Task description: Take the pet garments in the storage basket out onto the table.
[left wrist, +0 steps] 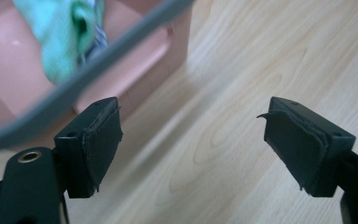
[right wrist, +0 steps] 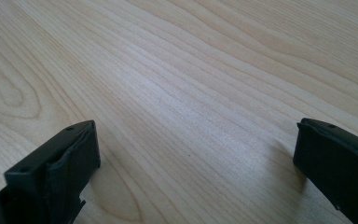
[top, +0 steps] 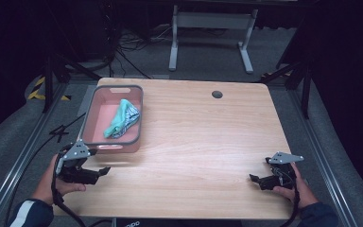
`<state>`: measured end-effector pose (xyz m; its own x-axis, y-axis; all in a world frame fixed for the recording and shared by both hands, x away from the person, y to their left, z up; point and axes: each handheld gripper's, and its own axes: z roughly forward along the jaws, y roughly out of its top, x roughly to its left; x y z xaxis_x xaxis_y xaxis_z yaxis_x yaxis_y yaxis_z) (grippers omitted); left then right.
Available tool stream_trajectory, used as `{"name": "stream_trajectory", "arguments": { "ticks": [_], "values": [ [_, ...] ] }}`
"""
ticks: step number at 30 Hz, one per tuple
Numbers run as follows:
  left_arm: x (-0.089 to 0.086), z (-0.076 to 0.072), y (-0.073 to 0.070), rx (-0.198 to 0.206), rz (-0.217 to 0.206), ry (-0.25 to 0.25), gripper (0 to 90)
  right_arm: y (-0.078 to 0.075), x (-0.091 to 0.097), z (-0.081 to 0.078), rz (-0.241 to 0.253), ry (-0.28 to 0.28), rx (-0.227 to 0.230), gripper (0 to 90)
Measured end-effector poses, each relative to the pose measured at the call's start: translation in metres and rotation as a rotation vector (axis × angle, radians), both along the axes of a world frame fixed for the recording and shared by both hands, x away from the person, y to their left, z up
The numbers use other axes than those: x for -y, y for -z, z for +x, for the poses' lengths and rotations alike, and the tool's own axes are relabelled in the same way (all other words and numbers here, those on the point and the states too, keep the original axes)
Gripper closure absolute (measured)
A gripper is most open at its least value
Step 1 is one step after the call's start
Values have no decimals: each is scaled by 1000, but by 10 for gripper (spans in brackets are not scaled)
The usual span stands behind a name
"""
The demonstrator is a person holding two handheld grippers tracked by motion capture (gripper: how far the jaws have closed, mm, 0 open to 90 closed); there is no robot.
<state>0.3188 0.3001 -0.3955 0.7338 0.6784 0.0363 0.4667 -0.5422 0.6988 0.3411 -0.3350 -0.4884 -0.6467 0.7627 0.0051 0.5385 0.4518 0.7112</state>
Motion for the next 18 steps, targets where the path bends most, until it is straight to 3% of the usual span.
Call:
{"name": "stream_trajectory", "arguments": {
  "ticks": [5, 8, 14, 18],
  "values": [
    [3, 12, -18, 18, 20, 0, 192, 0, 0, 0, 0, 0, 0, 7],
    [4, 27, -31, 16, 45, -10, 193, 0, 0, 0, 0, 0, 0, 7],
    [7, 51, -37, 7, 73, -25, 208, 0, 0, 0, 0, 0, -1, 7],
    [9, 67, -37, -18, 62, -36, 214, 0, 0, 0, 0, 1, -1, 7]
  ]
}}
